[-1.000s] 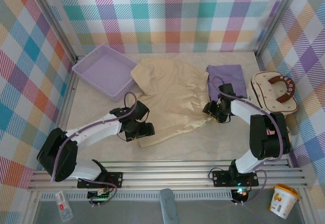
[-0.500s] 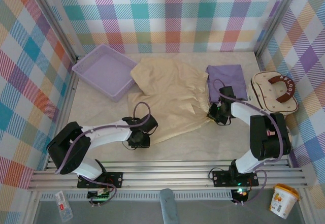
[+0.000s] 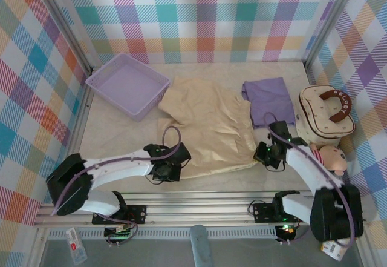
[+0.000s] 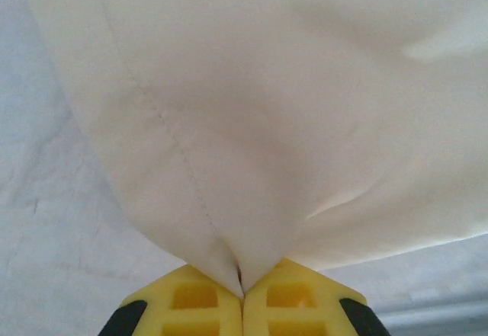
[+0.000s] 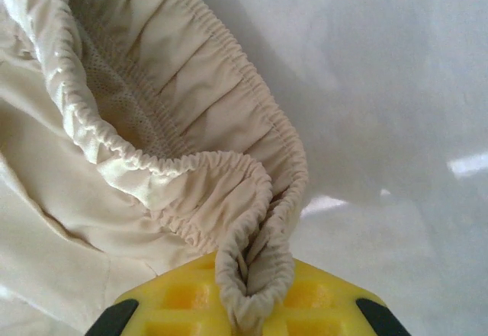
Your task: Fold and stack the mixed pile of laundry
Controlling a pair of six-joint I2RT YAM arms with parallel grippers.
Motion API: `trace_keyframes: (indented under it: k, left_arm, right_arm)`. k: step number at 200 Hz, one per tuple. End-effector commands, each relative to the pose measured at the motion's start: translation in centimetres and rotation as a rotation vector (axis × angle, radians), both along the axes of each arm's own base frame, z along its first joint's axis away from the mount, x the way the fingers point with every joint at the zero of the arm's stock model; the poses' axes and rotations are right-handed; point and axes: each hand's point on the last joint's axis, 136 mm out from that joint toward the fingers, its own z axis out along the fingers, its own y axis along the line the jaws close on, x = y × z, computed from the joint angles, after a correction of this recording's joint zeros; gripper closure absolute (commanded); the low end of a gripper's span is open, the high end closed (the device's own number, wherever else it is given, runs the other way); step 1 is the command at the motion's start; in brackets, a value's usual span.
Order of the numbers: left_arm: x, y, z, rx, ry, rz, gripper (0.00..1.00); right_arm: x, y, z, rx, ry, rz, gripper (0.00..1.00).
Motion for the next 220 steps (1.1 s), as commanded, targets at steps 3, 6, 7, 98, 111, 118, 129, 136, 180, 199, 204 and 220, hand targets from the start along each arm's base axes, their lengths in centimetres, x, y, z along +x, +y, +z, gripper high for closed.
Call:
trace_keyframes:
  k: [3,6,7,98,111,118,129,136,180,199,204,220]
  left_arm:
    - [-0.1,1.9,3.2,0.038,-0.048,0.080,1.00]
    - [0.2,2.0,3.7,0.040,-0.067,0.088,1.00]
    - [0.4,2.1,3.9,0.039,-0.075,0.091,1.00]
    - [20.1,1.5,15.6,0.052,-0.439,0.282,1.00]
    - [24.1,1.6,16.3,0.060,-0.471,0.289,1.00]
    - [26.5,1.5,16.4,0.058,-0.481,0.291,1.00]
    - [30.3,1.2,16.9,0.058,-0.494,0.286,1.00]
    - [32.8,0.8,16.7,0.059,-0.490,0.275,1.00]
    - [41.6,3.3,14.7,-0.096,-0.413,0.470,0.00]
    - [40.9,4.8,14.6,-0.076,-0.369,0.488,0.00]
    - [40.6,4.7,14.7,-0.067,-0.372,0.466,0.00]
    - [39.4,4.4,15.5,-0.097,-0.401,0.423,0.00]
  right_arm:
    - [-2.9,0.3,1.0,0.044,0.068,-0.032,0.98]
    - [-2.8,0.2,1.3,0.044,0.062,-0.037,0.98]
    - [-2.8,0.2,1.4,0.043,0.061,-0.039,0.97]
    - [13.7,2.4,11.6,0.153,-0.236,-0.084,0.92]
    - [17.1,2.3,12.1,0.144,-0.252,-0.094,0.92]
    - [19.3,2.1,12.6,0.148,-0.263,-0.101,0.92]
    - [22.6,1.5,12.5,0.142,-0.261,-0.126,0.91]
    - [24.8,1.1,12.7,0.151,-0.264,-0.147,0.88]
    - [35.9,0.8,13.3,0.292,-0.354,-0.148,0.01]
    - [36.2,1.4,14.4,0.297,-0.396,-0.085,0.01]
    - [35.8,1.5,14.4,0.288,-0.397,-0.071,0.01]
    - [34.2,1.7,14.0,0.271,-0.385,-0.021,0.01]
